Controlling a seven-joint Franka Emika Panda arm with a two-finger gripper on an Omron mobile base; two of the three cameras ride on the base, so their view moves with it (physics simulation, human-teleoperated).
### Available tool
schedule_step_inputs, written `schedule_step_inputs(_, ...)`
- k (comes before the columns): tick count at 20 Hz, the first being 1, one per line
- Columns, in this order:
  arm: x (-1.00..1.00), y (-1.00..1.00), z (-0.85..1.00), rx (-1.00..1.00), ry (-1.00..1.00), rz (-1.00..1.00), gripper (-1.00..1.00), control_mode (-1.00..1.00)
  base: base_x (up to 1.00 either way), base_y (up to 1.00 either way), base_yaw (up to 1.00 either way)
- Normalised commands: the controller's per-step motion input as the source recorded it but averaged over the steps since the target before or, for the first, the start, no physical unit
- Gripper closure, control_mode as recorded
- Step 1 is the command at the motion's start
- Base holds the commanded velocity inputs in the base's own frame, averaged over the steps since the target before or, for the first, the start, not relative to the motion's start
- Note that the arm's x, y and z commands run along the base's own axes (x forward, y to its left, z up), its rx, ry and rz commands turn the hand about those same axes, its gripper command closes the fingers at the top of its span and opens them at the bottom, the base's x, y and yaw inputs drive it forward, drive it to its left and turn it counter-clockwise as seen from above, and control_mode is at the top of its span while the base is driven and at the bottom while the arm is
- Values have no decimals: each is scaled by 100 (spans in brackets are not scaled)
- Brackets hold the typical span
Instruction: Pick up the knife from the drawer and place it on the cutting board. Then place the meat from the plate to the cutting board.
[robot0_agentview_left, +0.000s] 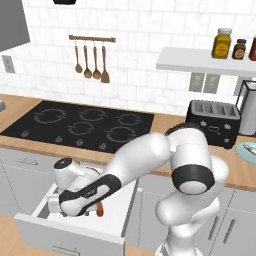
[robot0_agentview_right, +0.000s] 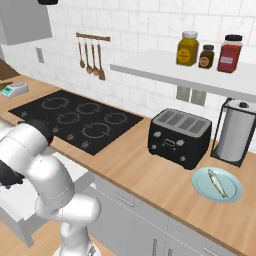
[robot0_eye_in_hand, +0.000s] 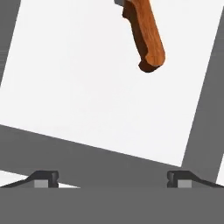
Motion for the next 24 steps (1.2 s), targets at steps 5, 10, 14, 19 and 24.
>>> schedule_step_inputs(5,10,-56,91,0,-30,2,-100,-100,0,0,0)
schedule_step_inputs(10,1,-97,10,0,-10,1,-100,-100,0,0,0)
schedule_step_inputs(14,26,-93,0,6,3,0,-100,-100,0,0,0)
schedule_step_inputs(19,56,-16,-17,4,21,0,-100,-100,0,0,0)
schedule_step_inputs(24,61,22,-45,0,10,0,-100,-100,0,0,0)
